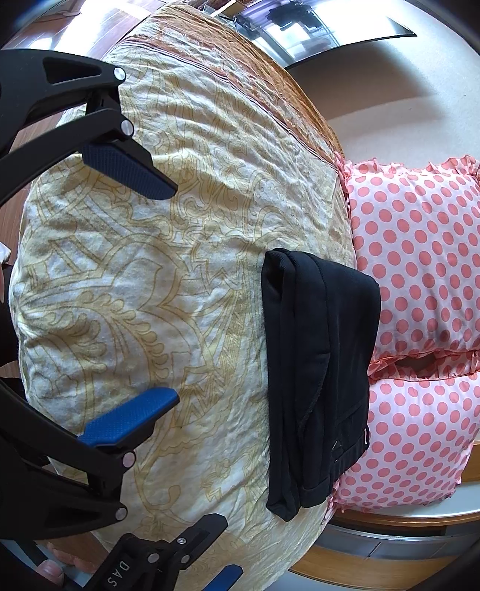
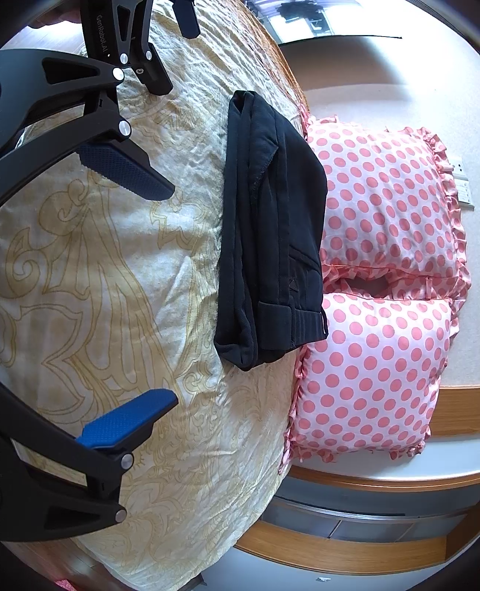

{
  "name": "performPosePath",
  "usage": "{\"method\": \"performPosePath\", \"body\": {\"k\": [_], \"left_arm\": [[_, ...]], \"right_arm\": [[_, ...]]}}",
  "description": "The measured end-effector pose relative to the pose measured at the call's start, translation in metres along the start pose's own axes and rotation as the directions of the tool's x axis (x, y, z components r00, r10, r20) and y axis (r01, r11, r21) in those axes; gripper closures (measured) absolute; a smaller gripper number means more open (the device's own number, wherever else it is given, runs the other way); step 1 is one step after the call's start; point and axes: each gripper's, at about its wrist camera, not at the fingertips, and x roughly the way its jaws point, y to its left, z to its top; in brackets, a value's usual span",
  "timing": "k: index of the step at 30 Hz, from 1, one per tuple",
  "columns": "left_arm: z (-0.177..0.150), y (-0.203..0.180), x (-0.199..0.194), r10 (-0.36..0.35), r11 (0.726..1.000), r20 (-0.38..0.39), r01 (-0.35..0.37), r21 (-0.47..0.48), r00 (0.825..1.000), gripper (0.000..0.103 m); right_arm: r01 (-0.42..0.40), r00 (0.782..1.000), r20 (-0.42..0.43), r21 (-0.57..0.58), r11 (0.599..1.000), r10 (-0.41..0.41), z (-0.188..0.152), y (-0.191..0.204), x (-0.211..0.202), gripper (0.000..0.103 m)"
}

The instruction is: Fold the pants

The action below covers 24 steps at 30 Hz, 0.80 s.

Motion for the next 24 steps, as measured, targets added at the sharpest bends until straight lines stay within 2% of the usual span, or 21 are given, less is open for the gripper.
{"method": "performPosePath", "body": {"k": [24], "left_arm": [[-0.0012,-0.0002,0.002,-0.004,1.0,-0.003,0.004,0.003,1.0,0.002]], "right_arm": [[-0.003,1.0,-0.002,-0.001,1.0,0.003,0.0012,-0.0002,0.0021,0.001]]}}
